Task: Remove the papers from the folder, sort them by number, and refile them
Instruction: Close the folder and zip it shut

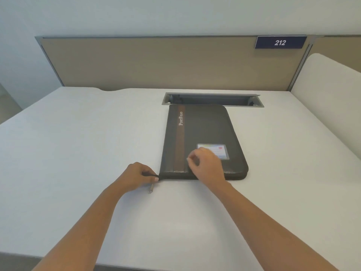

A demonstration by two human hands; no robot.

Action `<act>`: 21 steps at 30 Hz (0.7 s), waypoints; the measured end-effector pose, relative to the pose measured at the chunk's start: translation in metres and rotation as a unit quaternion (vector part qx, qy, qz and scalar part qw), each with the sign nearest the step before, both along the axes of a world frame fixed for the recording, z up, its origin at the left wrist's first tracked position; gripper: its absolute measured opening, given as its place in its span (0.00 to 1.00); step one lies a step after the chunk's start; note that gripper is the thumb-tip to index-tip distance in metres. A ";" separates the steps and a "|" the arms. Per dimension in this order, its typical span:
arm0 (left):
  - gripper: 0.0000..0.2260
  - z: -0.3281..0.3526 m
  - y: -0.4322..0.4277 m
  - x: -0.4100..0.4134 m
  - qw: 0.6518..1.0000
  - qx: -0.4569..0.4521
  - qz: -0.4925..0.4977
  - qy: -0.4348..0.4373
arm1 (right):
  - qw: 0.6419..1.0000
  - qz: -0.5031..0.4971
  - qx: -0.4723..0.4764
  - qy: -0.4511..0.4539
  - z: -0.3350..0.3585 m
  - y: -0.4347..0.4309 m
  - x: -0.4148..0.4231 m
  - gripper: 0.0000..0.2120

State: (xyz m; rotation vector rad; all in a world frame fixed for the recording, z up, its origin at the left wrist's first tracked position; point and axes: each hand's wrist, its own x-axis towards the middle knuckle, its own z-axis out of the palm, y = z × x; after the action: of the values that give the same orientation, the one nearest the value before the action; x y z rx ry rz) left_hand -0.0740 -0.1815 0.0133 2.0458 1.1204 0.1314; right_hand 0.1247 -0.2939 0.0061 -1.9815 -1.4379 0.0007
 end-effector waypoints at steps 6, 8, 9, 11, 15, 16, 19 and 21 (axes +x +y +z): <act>0.04 0.000 0.008 -0.010 0.997 -0.061 0.001 -0.040 | 0.980 0.152 -0.126 0.009 0.004 0.010 -0.057 0.12; 0.05 0.000 0.010 -0.011 0.996 -0.072 0.000 -0.048 | 0.975 0.155 -0.157 0.020 -0.001 0.014 -0.067 0.15; 0.04 0.000 0.011 -0.012 0.996 -0.077 -0.001 -0.049 | 0.973 0.150 -0.172 0.026 -0.003 0.015 -0.071 0.17; 0.04 0.000 0.014 -0.013 0.994 -0.092 -0.004 -0.055 | 0.971 0.136 -0.193 0.020 -0.006 0.017 -0.077 0.21; 0.04 -0.003 0.020 -0.015 0.991 -0.119 -0.013 -0.063 | 0.971 0.120 -0.208 0.003 -0.007 0.020 -0.085 0.20; 0.04 -0.003 0.021 -0.015 0.990 -0.122 -0.012 -0.064 | 0.971 0.117 -0.209 0.011 -0.007 0.021 -0.086 0.18; 0.04 -0.004 0.025 -0.014 0.990 -0.125 -0.017 -0.063 | 0.975 0.098 -0.197 0.044 -0.006 0.022 -0.090 0.12; 0.04 -0.003 0.028 -0.014 0.989 -0.129 -0.024 -0.061 | 0.976 0.089 -0.188 0.063 -0.005 0.022 -0.089 0.11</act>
State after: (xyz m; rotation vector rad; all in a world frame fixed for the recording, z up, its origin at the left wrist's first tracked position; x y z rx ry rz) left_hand -0.0879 -0.1538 0.0101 1.8077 0.9579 0.0820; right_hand 0.0355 -0.2721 0.0014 -2.0918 -1.6154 0.5039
